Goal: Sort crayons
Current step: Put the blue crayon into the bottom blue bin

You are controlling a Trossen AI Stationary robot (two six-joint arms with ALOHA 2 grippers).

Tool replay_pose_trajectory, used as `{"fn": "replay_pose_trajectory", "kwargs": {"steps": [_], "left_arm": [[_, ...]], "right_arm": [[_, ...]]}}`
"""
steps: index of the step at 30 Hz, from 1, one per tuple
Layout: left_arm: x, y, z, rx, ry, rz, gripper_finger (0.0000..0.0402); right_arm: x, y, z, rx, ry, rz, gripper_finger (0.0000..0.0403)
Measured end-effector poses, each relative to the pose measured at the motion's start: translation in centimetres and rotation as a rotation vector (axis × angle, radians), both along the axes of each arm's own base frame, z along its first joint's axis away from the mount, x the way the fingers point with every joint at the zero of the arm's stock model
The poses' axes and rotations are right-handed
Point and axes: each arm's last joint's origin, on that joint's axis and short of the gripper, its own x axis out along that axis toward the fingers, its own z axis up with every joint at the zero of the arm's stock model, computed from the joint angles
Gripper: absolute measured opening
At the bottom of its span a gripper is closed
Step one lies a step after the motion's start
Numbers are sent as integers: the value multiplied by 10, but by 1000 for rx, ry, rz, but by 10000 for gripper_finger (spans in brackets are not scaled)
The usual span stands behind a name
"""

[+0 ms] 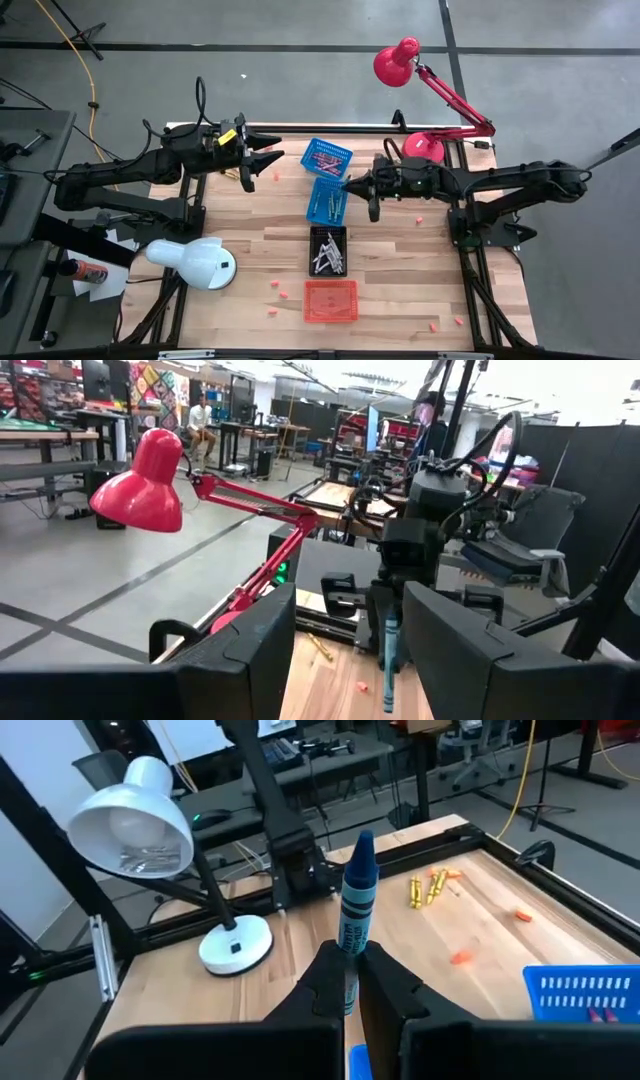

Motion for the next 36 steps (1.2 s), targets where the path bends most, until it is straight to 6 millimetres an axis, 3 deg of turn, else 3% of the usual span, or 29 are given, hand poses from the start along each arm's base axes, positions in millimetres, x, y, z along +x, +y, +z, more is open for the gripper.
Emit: {"fn": "replay_pose_trajectory", "kwargs": {"steps": [14, 21, 25, 30, 36], "left_arm": [[0, 0, -1, -1, 6, 0, 172], [0, 0, -1, -4, 10, 0, 172], [0, 0, -1, -4, 11, -2, 172], [0, 0, -1, -4, 9, -2, 172], [0, 0, -1, -3, 6, -2, 172]], "right_arm": [[1, 1, -3, 22, 32, 50, 0], [28, 1, -49, 62, 225, 75, 0], [51, -10, -72, 110, 297, -18, 0], [67, -30, -95, 351, 349, -163, 9], [73, -39, -113, 575, 390, -167, 42]]}}
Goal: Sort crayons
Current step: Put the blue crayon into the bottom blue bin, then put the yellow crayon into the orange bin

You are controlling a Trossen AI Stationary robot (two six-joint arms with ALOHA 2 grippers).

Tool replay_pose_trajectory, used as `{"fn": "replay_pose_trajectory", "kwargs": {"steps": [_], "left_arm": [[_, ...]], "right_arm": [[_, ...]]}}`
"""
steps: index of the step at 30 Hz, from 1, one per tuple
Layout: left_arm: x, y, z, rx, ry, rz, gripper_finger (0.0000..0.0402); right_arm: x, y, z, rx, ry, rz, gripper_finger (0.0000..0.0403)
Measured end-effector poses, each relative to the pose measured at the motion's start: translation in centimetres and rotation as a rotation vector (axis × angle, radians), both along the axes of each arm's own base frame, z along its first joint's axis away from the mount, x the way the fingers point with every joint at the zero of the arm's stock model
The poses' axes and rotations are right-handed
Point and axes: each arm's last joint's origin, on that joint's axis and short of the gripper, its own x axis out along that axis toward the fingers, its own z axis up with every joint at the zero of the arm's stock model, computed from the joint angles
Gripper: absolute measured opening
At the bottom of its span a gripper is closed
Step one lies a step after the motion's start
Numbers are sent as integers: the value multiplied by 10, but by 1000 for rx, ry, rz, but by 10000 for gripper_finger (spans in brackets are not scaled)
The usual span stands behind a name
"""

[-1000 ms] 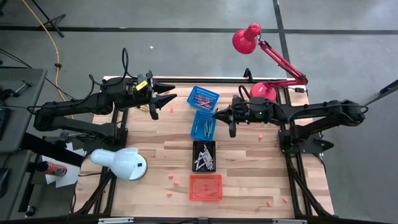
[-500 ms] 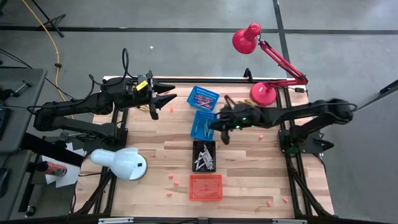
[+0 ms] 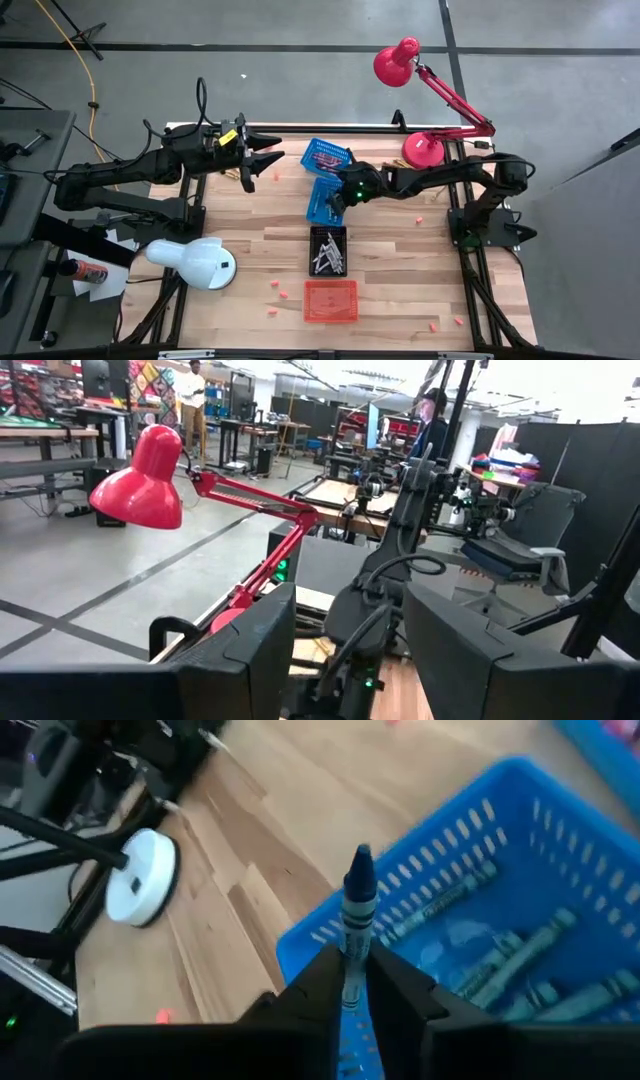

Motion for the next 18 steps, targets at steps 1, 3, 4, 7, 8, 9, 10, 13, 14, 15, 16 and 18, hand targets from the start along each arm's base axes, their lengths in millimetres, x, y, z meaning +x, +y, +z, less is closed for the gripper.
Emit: {"fn": "replay_pose_trajectory", "kwargs": {"steps": [1, 3, 4, 7, 8, 9, 10, 13, 14, 15, 16, 18], "left_arm": [[0, 0, 0, 0, 0, 0, 172], [0, 0, 0, 0, 0, 0, 172], [0, 0, 0, 0, 1, 0, 172], [0, 0, 0, 0, 0, 0, 172], [0, 0, 0, 0, 0, 0, 172], [0, 0, 0, 0, 0, 0, 172], [0, 0, 0, 0, 0, 0, 172], [0, 0, 0, 1, 1, 0, 172], [0, 0, 0, 1, 1, 0, 172], [0, 0, 0, 1, 4, 0, 172], [0, 0, -1, 0, 8, 0, 172], [0, 0, -2, -2, 22, 0, 172]], "right_arm": [[-1, 0, -1, 17, 13, -5, 51], [-1, 0, -1, 21, 12, -8, 70], [-1, -1, -1, 21, 13, -9, 82], [-1, -2, -2, 29, 12, -7, 118], [-1, -3, -1, 32, 8, 2, 129], [-2, -5, 0, 35, 4, 30, 139], [-4, -7, 4, 29, -11, 67, 147], [-14, -11, 29, -24, -91, 150, 160], [-19, -13, 39, -54, -111, 161, 161], [-26, -14, 49, -89, -115, 164, 162], [-34, -14, 58, -132, -112, 158, 162], [-52, -14, 77, -237, -108, 131, 162]]}}
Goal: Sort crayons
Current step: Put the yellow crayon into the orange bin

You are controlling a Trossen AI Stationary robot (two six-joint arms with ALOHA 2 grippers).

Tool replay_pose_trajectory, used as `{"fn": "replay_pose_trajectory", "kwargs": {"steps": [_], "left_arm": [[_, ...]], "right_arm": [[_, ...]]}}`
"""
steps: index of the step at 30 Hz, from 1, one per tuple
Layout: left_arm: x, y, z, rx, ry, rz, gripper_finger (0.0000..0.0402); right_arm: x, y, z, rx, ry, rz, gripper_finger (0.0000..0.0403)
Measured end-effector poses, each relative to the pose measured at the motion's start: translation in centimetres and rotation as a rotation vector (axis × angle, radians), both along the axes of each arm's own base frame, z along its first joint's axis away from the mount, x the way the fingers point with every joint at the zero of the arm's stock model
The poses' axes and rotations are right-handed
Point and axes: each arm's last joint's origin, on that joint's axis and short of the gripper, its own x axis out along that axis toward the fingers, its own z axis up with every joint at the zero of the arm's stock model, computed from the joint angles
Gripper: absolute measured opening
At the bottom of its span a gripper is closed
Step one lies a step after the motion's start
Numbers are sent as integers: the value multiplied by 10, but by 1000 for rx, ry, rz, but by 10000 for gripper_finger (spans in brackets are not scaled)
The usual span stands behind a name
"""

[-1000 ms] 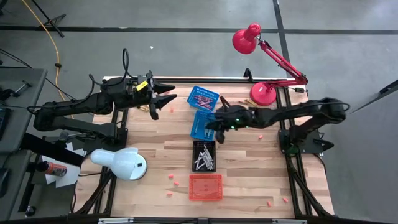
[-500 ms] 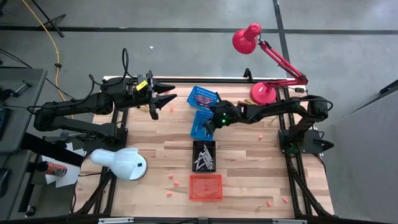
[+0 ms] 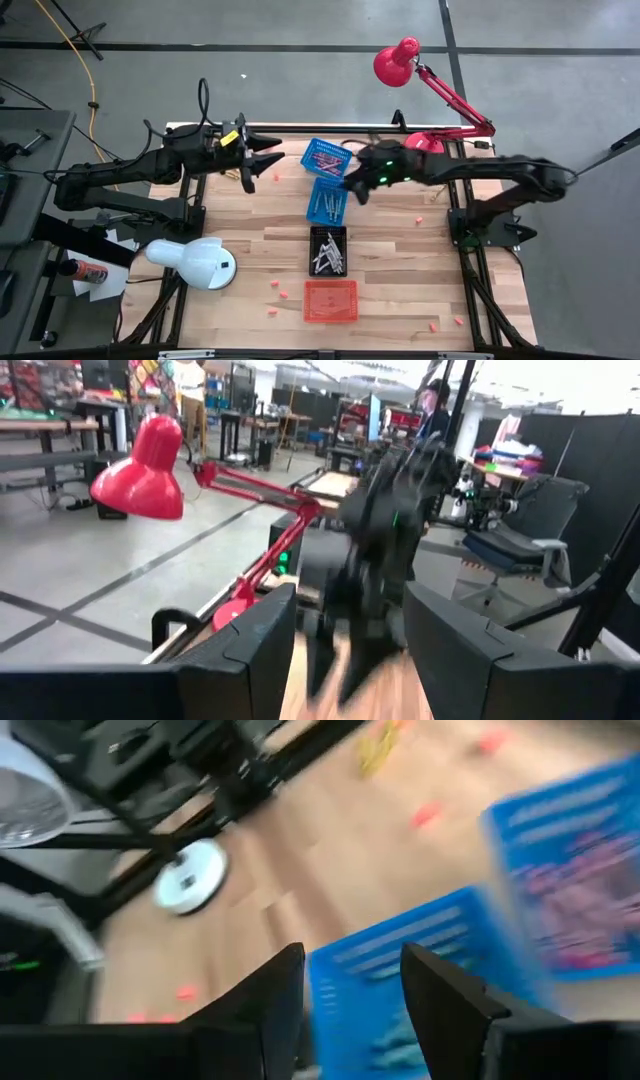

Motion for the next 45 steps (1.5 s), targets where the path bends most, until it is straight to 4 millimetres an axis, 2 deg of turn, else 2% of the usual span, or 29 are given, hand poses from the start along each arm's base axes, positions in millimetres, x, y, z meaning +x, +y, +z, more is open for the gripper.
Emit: {"fn": "replay_pose_trajectory", "kwargs": {"steps": [6, 10, 13, 16, 19, 35, 38, 42, 45], "left_arm": [[0, 0, -7, -20, 64, 0, 172], [0, 0, -11, -54, 80, 1, 172], [4, -1, -26, -77, 69, -9, 172], [8, -2, -47, -125, 58, -17, 172], [9, -2, -57, -173, 43, -17, 172], [8, 0, -57, -146, 54, 11, 172], [10, 15, -56, -222, 166, 138, 172], [8, 58, -69, -357, 564, 371, 172], [-5, 93, -96, -525, 878, 576, 172]], "right_arm": [[-45, 7, 44, -193, -57, -68, 163], [-54, 9, 62, -269, -166, -54, 163], [-53, 8, 72, -324, -252, -51, 163], [-50, 8, 75, -344, -297, -53, 163], [-49, 8, 75, -344, -299, -53, 163], [-49, 8, 75, -310, -304, -67, 163], [-49, 8, 75, -300, -305, -71, 163], [-49, 8, 75, -293, -305, -73, 163], [-50, 8, 73, -276, -294, -77, 163]]}}
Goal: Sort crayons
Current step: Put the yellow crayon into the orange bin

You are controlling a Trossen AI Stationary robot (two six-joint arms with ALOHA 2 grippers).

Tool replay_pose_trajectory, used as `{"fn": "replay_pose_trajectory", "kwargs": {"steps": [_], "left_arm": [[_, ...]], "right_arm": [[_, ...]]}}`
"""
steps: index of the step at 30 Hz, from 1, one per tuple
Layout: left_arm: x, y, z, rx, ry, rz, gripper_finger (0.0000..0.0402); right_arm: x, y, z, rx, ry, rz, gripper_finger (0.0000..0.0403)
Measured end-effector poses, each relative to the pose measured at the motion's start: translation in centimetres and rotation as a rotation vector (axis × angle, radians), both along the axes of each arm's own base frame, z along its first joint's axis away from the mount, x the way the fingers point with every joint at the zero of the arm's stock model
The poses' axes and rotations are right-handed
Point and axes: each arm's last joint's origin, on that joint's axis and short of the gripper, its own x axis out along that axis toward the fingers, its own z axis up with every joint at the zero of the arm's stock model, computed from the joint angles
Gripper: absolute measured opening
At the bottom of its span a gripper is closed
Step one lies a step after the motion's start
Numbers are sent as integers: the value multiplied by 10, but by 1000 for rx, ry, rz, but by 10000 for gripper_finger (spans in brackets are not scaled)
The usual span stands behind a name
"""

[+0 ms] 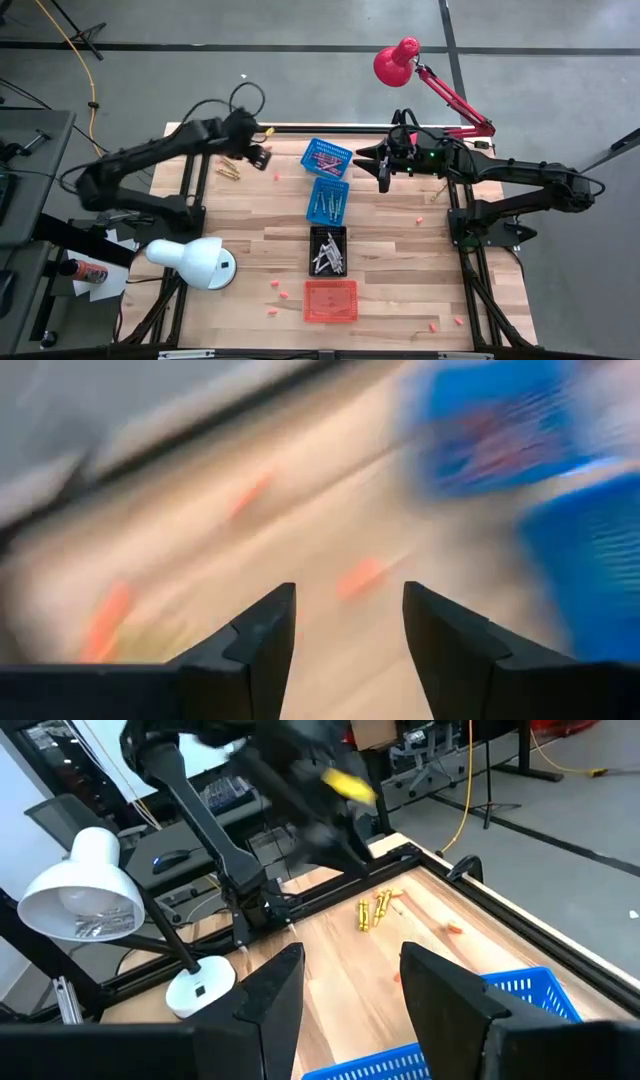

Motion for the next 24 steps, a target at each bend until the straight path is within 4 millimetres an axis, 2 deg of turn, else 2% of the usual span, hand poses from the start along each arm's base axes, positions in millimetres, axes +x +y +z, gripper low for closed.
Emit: {"fn": "replay_pose_trajectory", "kwargs": {"steps": [2, 5, 10, 17, 24], "left_arm": [[-10, 15, -23, -123, 138, 157, 172], [-23, 28, -54, -248, 223, 367, 172], [-37, 32, -91, -227, 204, 644, 172], [-44, 31, -116, -224, 40, 966, 172], [-44, 30, -132, -252, -67, 1134, 172]], "right_arm": [[0, 0, -1, 2, 7, 0, 163], [0, 0, -2, 6, 25, 0, 163], [-1, 0, -5, 12, 55, 0, 163], [-2, 0, -8, -5, 86, 6, 163], [-3, 1, -12, -16, 136, 12, 163]]}}
